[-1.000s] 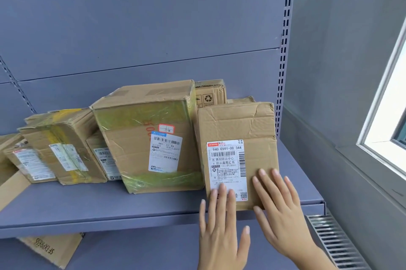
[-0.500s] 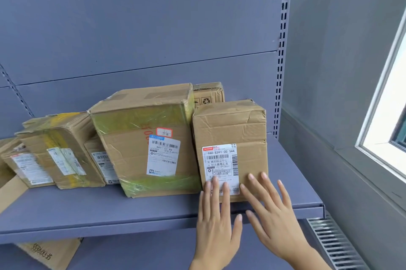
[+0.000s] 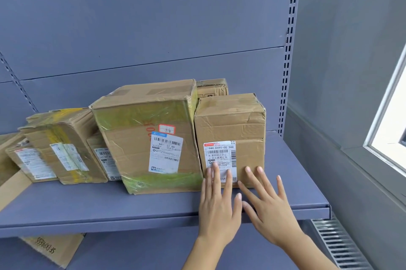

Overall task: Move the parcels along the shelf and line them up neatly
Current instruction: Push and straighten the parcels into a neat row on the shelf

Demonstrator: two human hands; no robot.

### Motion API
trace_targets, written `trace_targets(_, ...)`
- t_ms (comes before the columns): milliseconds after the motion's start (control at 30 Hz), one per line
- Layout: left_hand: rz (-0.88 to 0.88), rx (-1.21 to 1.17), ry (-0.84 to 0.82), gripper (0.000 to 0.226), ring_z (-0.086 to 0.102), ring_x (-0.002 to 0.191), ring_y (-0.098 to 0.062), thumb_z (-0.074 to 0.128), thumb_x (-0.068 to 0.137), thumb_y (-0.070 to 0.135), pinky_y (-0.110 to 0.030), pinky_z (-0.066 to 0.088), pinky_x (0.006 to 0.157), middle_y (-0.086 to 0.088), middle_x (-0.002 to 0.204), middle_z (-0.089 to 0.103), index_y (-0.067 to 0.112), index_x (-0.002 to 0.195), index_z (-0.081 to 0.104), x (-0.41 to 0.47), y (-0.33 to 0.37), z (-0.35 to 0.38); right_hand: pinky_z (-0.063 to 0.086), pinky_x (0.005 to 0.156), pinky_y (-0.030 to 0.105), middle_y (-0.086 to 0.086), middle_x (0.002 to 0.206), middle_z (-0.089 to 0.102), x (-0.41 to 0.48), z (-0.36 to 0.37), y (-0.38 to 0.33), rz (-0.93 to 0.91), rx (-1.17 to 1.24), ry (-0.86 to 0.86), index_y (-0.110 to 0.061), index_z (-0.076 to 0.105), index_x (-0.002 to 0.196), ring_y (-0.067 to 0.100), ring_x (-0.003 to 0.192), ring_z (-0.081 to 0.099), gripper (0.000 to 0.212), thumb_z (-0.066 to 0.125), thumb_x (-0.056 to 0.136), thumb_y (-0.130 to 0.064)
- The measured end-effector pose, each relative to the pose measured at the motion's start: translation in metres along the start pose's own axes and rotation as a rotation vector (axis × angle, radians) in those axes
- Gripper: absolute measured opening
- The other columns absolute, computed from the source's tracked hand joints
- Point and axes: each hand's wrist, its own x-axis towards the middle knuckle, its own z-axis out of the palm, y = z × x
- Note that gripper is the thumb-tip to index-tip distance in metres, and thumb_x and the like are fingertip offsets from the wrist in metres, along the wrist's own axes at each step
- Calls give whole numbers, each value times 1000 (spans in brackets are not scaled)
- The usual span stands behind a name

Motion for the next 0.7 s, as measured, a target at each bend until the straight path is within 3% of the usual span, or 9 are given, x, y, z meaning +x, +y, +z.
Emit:
trace_targets(200,-28,27,-14,61,14,144,-31,35,92,46,-40,14,111,-21,156,17,14,144,38,7,-4,11,18,103,65,-5,157,25,11,10,1,-3,-41,6,-27,53,135,19,148,11,56,17,101,-53)
trace_targets(300,-56,21,-15,63,12,144,-31,36,91,49,-41,17,110,-21,156,15,15,145,38,13,-6,13,17,104,65,-6,158,24,15,12,-1,5,-30,4,-27,51,136,17,149,8,57,16,100,-54)
trace_targets(533,-9,0,-16,64,10,145,-29,37,91,48,-39,14,112,-18,158,12,18,148,31,8,-11,9,19,105,65,-4,154,33,11,6,-5,18,-12,4,-26,57,133,20,143,25,61,15,100,-54)
trace_targets(700,-20,-52,64,69,8,146,-31,39,90,42,-39,14,114,-14,159,10,10,149,25,-6,-18,-7,18,106,63,-4,157,30,3,-2,-1,23,-2,-21,-24,56,134,19,146,21,59,14,101,-50)
